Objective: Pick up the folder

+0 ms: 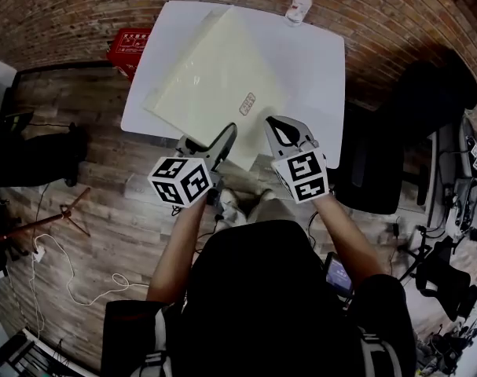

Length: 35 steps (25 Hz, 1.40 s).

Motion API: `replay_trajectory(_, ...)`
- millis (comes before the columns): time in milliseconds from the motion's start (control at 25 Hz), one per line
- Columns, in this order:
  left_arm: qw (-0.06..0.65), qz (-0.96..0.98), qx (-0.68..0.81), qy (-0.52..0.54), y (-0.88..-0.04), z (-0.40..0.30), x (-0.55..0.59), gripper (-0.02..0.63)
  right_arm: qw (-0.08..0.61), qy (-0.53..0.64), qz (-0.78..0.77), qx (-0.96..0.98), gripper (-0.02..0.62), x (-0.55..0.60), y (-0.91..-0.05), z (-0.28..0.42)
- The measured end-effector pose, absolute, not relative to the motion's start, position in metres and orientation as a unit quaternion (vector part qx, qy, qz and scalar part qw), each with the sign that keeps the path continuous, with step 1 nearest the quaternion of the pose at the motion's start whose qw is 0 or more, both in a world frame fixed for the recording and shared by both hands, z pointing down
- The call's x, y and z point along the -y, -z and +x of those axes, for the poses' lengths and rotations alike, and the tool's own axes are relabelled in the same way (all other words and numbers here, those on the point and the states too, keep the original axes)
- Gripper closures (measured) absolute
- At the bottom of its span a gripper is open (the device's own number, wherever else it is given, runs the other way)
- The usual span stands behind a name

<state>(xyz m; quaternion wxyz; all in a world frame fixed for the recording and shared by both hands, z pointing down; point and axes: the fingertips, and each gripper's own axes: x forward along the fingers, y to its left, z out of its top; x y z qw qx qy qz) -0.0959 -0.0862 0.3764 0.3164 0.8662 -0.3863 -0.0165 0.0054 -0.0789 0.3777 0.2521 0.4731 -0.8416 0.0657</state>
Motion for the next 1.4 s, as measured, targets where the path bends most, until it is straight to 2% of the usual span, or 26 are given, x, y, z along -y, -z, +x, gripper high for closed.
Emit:
replay_trajectory(720,0.186,0.882,0.432,0.024,-0.283,-0.051,0.044,0.333,0.153,-0.008,0.489,0.859,0.565,0.049,-0.281,0.060)
replay_trajectory(1400,0.127,0.874,0.469,0.026,-0.247,0.000,-0.041,0.333,0.110,0.025,0.468,0.877,0.565,-0.031,-0.240,0.109)
